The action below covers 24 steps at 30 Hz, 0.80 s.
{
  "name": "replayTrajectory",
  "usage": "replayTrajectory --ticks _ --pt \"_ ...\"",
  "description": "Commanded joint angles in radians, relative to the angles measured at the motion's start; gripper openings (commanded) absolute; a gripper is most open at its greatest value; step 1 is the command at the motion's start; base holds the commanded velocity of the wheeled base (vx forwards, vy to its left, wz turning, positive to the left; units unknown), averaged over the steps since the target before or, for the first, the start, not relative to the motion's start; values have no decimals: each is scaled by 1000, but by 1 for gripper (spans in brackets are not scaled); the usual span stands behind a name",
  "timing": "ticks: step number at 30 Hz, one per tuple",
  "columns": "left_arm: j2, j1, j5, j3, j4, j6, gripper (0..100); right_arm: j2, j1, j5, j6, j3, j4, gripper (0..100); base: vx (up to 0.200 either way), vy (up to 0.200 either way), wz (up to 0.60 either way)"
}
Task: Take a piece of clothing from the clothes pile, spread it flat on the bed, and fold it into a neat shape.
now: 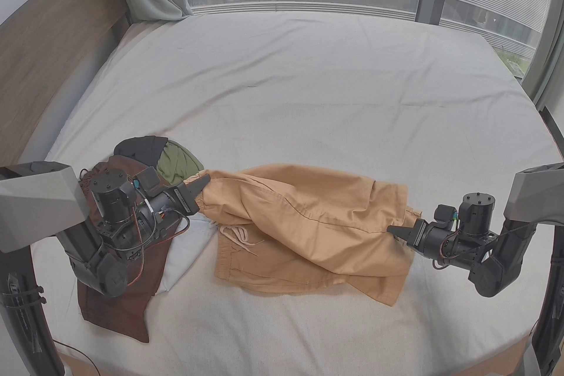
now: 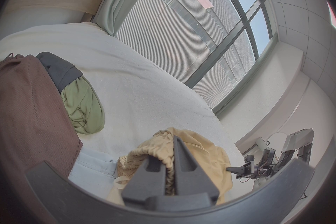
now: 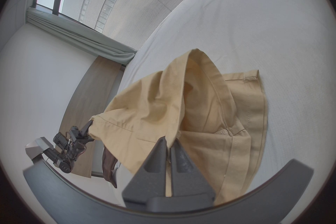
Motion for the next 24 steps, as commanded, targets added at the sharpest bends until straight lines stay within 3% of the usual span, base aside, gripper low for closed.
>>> replayTrajectory --ticks 1,4,12,13,24 --pt "1 2 0 -4 -1 -1 0 -75 -1 12 -4 35 0 0 0 0 0" --pt "1 2 0 -4 -1 -1 0 -75 0 64 -5 69 -2 0 0 0 0" --pt "3 2 0 -10 -1 -1 0 -63 -1 67 -47 75 -2 0 0 0 0" --pt "3 2 2 -10 -1 -1 0 -58 -1 67 -51 67 -2 100 0 0 0" --pt "3 0 2 -12 -1 -1 0 129 -4 64 -47 17 -160 100 0 0 0"
